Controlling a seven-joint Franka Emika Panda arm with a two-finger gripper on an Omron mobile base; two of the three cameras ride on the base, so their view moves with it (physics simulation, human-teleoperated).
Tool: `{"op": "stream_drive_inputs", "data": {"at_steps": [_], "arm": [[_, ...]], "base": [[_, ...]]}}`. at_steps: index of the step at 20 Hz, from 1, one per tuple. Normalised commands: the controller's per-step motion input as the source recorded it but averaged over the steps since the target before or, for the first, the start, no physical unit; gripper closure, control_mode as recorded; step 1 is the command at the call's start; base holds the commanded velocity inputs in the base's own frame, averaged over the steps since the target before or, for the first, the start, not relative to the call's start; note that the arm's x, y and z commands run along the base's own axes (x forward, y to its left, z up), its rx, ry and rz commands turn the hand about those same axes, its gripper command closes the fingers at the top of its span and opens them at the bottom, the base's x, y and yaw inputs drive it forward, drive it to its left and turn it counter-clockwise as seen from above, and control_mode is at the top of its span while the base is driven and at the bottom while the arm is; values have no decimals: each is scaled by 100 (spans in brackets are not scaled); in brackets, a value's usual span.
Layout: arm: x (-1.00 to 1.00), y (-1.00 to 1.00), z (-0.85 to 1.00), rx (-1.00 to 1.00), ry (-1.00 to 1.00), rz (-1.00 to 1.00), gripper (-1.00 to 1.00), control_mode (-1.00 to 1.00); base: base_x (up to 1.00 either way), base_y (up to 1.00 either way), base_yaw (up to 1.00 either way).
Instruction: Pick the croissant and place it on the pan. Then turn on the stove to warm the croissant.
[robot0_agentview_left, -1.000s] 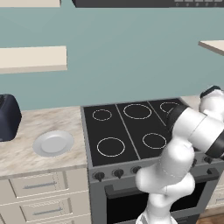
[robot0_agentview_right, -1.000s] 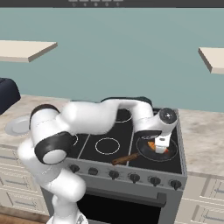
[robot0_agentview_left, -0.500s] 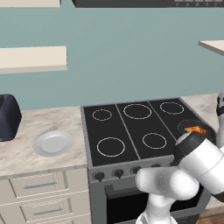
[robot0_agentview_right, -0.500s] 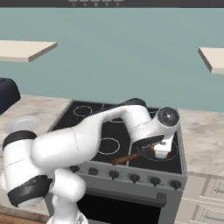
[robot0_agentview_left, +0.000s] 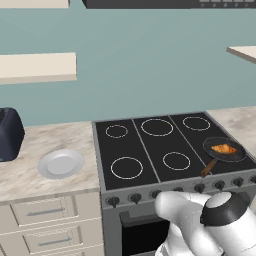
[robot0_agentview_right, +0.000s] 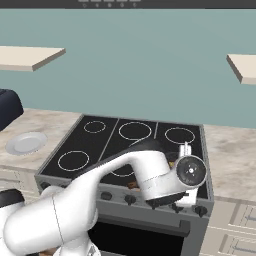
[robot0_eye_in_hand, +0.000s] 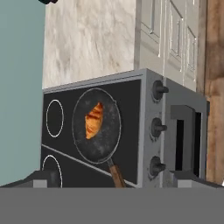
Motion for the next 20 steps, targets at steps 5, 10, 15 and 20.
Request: {"op": "stream_drive_inputs", "data": {"at_steps": [5,10,15,20], "arm": [[-37,-10,0,3,-8,0,-100,-100],[-7,-27,-7,10,0,0,-100,-100],[-16,-28,-22,6,-8,3,-100,-100],[-32,-33,-37,0,-26,9,-100,-100]], "base": [[0,0,0],[0,0,0],[0,0,0],[0,0,0]]}}
